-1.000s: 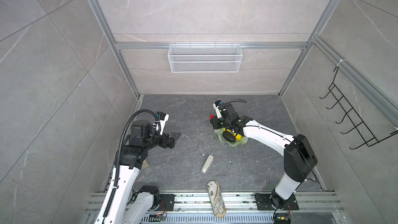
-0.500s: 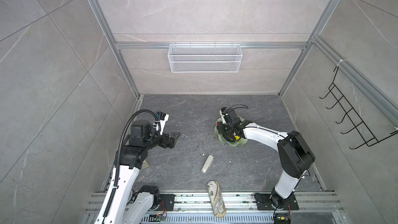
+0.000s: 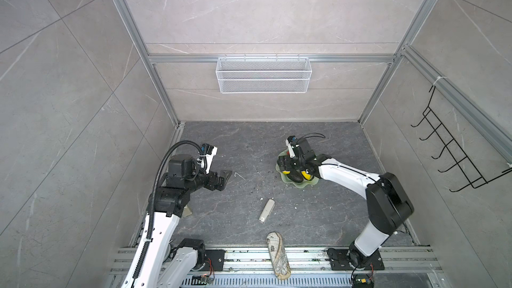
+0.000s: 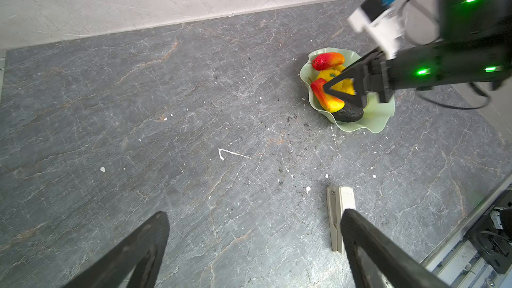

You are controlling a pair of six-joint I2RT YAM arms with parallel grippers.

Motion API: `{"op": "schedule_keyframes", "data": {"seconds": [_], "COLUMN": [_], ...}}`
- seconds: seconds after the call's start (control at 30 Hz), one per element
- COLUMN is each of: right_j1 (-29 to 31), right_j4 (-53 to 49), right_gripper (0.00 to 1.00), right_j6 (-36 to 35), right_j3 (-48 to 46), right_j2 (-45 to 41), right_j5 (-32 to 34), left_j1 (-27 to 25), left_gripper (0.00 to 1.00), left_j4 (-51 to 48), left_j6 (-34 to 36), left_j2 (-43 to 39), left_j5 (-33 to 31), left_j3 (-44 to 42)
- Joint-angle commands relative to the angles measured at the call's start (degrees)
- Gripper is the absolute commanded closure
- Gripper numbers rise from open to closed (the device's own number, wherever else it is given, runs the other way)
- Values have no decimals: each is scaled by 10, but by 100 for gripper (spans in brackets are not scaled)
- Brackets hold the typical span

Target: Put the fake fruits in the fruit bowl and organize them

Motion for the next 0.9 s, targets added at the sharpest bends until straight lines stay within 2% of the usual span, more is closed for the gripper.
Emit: {"op": "schedule_keyframes", "data": {"seconds": [0.0,0.1,0.23,0.37,0.47,0.57,0.67,0.77,0.87], "right_j1": [-32,-116,-221,-246,-253,-256,-256,-257,-260], "right_j4": [21,46,67,152,237,308,375,454,580], "right_gripper": [0,0,0,0,0,0,0,0,0], "right_j6": [-85,-84,-70,-84,-82,-61,-72,-82,-91], "right_j3": [-47,-113,-187,-283,-354,-386,-391,-406,-444], "right_j2": [-126,-235,-334,-372,-342,-289,-227,-182,-125], "right_j5": [-6,-16,-17,54,133,143,151,148,163], "left_j1": [3,3,3,3,3,3,4,13,46], "left_gripper": [0,0,0,0,0,0,0,0,0], "left_j4": [23,70,160,289,397,506,596,680,752], "left_j6": [-20,-64,-136,-147,-145,-127,-95,-71,-72], "left_j2": [3,-4,-11,-10,14,48,92,140,187], "left_j5": [7,-29,-163,-268,-334,-379,-411,-418,-369], "left_j3": [17,19,-19,-118,-195,-264,-312,-344,-359]}}
